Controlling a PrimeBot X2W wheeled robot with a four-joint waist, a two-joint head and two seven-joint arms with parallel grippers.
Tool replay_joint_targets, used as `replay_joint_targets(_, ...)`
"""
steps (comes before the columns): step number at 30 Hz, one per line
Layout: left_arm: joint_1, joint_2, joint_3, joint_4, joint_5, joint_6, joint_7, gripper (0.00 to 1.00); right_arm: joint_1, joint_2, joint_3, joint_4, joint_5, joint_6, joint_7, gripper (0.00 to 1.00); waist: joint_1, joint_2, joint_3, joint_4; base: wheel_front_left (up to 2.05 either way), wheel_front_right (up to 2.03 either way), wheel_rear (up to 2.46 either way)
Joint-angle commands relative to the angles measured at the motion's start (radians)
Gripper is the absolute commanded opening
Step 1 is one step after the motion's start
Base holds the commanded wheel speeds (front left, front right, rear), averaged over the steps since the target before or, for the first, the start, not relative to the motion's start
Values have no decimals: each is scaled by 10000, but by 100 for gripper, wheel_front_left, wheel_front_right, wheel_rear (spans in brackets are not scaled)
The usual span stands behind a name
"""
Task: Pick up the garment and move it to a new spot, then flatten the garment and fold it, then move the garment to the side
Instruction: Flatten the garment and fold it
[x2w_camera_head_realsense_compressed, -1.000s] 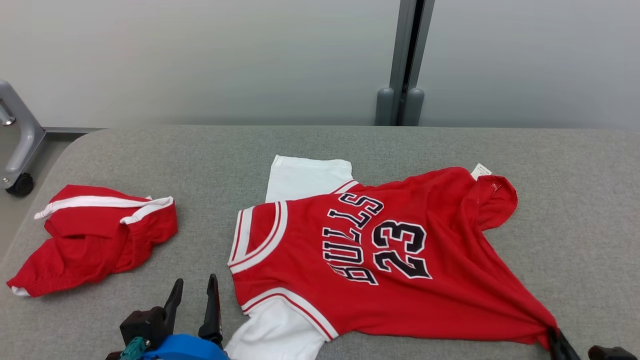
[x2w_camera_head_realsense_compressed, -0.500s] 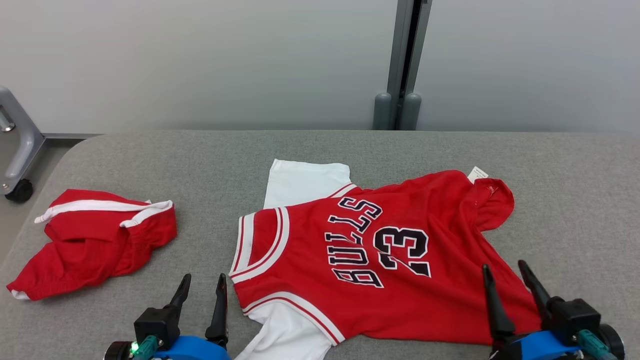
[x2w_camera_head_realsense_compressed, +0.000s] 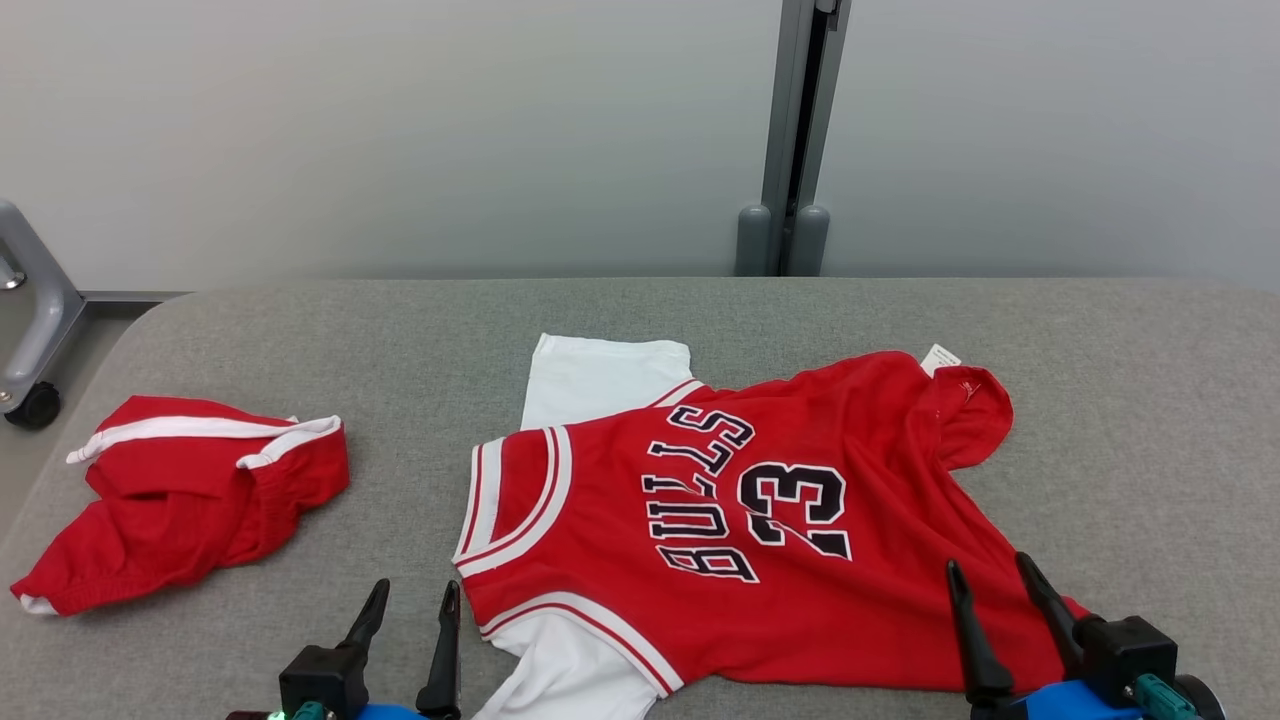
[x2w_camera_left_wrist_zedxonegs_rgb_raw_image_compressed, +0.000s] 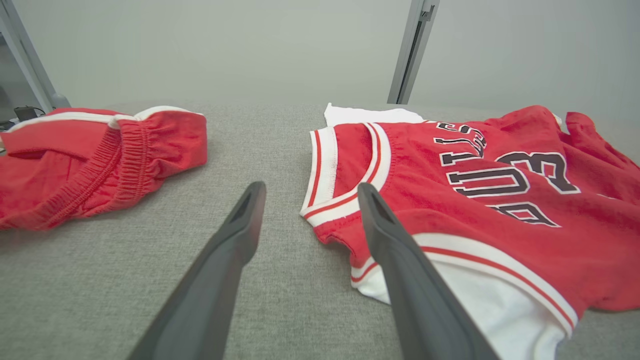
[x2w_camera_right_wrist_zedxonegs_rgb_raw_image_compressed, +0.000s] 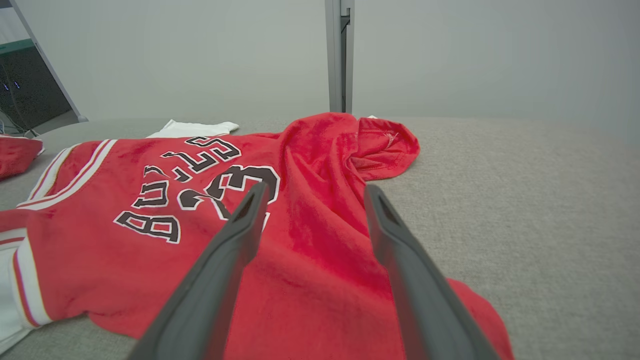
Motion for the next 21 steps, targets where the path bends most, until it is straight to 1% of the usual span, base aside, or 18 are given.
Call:
replay_joint_targets(1,56,7,9,-46,33,-88,-25,100,11,-13,-21,39,35,1,-4,100,0,0,-1,-20,0,0,0)
replay_joint_targets(5,84,-29,-167,47,-95,-91,-25,100,-25,-15,-25,88,66,1,-4,100,0,0,19,-37,0,0,0)
replay_joint_targets(9,267,-24,-922,-68,-561,-98,-26,100,52,-14,-65,161,109,1,-4,100,0,0,34,-60,0,0,0)
replay_joint_targets(14,623,428,-2080,-50,-1186,-67,-25,100,231,-12,-284,226,44,1,-4,100,0,0,34,-9,0,0,0)
replay_joint_targets(16,649,599,-2286,119,-1337,-67,-25,100,265,-14,-344,226,33,1,-4,100,0,0,31,6,0,0,0)
replay_joint_targets(21,635,792,-2581,706,-1523,-68,-25,100,277,-14,-522,250,-21,1,-4,100,0,0,37,-10,0,0,0)
